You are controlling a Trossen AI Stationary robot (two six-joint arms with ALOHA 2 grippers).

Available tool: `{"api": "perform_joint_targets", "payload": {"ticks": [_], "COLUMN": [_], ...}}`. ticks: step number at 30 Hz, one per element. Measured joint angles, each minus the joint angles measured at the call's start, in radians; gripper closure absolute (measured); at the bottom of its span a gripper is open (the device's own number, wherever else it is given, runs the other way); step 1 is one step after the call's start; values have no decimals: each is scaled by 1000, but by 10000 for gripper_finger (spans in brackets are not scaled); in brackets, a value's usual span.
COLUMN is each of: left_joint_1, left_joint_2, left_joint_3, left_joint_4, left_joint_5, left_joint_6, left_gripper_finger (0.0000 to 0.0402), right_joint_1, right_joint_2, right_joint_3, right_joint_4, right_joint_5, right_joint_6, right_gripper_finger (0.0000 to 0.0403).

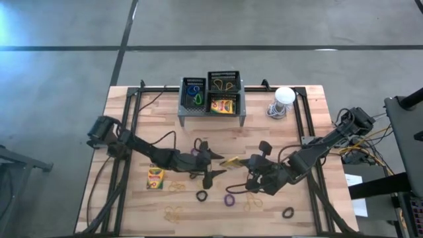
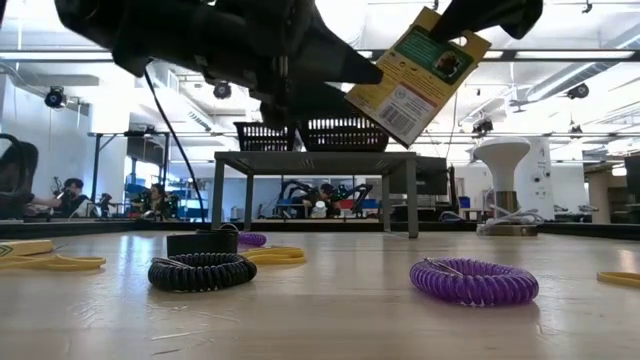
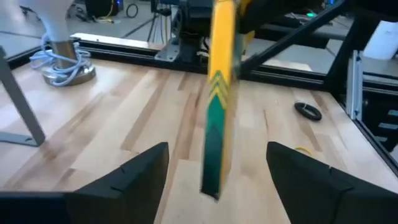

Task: Pick & Place Office Desk Supplies
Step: Put the crayon box into the bottom black bin on the shelf

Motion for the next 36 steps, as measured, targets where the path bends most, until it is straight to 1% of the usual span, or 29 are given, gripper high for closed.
{"api": "perform_joint_targets", "payload": {"ticks": [3, 7, 13, 17, 20, 21, 23, 24, 26, 29, 32, 36], "left_joint_1": [0, 0, -3, -8, -8, -8, -10, -14, -28, -66, -108, -146], "left_joint_2": [0, 0, 0, 0, 0, 0, 0, 0, 0, 0, 0, -2], "left_joint_3": [16, 16, 16, 21, 22, 22, 22, 22, 22, 22, 22, 22], "left_joint_4": [-19, -16, -33, -29, -36, -39, -39, -40, -48, -59, -69, -70], "left_joint_5": [0, 0, 8, 27, 34, 34, 28, 11, -55, -211, -340, -423], "left_joint_6": [2, 7, 22, 58, 72, 85, 118, 143, 221, 390, 551, 695], "left_gripper_finger": [137, 177, 261, 324, 367, 374, 374, 374, 374, 364, 355, 358], "right_joint_1": [0, 0, 0, 0, 0, 0, -1, 0, 0, 13, 42, 69], "right_joint_2": [0, 0, 0, 0, -5, -10, -25, -34, -53, -67, -67, -49], "right_joint_3": [5, 5, 5, 5, 5, 4, 4, 4, 4, 4, -11, -81], "right_joint_4": [6, 78, 160, 159, 157, 157, 151, 140, 115, 58, 31, 83], "right_joint_5": [0, 0, 0, -5, -35, -56, -95, -114, -165, -234, -247, -249], "right_joint_6": [-8, -68, -166, -171, -172, -171, -152, -130, -59, 39, 136, 285], "right_gripper_finger": [394, 394, 394, 394, 394, 392, 384, 377, 360, 327, 293, 253]}}
